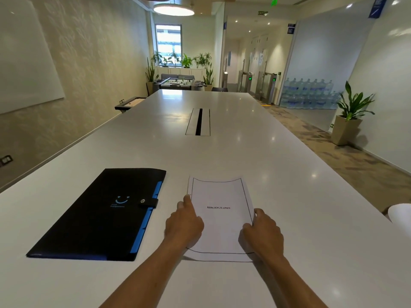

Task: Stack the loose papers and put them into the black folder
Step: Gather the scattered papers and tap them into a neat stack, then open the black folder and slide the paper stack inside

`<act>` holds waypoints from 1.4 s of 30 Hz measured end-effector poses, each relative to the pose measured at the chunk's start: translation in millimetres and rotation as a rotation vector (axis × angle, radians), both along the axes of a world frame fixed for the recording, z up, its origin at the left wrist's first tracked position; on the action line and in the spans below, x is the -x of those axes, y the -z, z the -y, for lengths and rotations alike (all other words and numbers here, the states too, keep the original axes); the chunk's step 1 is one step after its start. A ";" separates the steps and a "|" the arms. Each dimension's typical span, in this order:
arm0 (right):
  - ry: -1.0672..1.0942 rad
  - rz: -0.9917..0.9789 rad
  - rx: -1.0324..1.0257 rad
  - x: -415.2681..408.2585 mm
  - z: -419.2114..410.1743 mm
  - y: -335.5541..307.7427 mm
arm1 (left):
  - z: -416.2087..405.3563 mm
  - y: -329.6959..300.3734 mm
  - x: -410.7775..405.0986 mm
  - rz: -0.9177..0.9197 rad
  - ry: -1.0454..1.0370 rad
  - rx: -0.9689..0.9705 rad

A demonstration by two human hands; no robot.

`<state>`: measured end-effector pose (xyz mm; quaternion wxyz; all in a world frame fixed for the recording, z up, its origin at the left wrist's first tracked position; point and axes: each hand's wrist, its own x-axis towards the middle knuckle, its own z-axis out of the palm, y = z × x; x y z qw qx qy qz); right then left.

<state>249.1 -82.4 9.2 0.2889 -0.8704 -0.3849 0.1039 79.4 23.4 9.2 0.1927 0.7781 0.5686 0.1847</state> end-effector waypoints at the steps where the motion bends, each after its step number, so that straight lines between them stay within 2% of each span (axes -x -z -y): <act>1: 0.008 0.037 0.015 -0.9 0.9 0.7 | -1.3 -0.2 2.1 -0.066 -0.003 -0.029; 5: 0.016 0.176 0.064 -4.8 -0.3 -0.4 | -13.3 0.0 16.0 -0.198 -0.038 -0.140; 9: -0.010 0.253 -0.073 7.5 -13.8 -13.1 | -30.7 -6.7 41.3 -0.065 -0.065 -0.356; 13: -0.176 0.286 -0.181 41.8 -41.8 -25.2 | -55.6 -9.5 80.0 -0.073 -0.117 -0.418; 16: -0.320 0.318 -0.229 75.6 -64.9 -27.3 | -73.6 -3.1 112.8 -0.099 -0.136 -0.387; 21: -0.562 0.309 -0.281 135.3 -102.5 -24.4 | -87.0 16.3 145.0 -0.200 -0.087 -0.183; 25: -0.671 0.326 -0.234 171.1 -127.8 -14.7 | -86.3 31.7 148.8 -0.225 -0.058 -0.192; 36: -0.606 0.586 -0.071 212.4 -167.0 -0.6 | -91.9 41.3 151.1 -0.149 -0.051 -0.171; 42: -0.649 0.661 -0.039 212.7 -174.3 -5.7 | -91.6 40.4 151.1 -0.126 -0.023 -0.171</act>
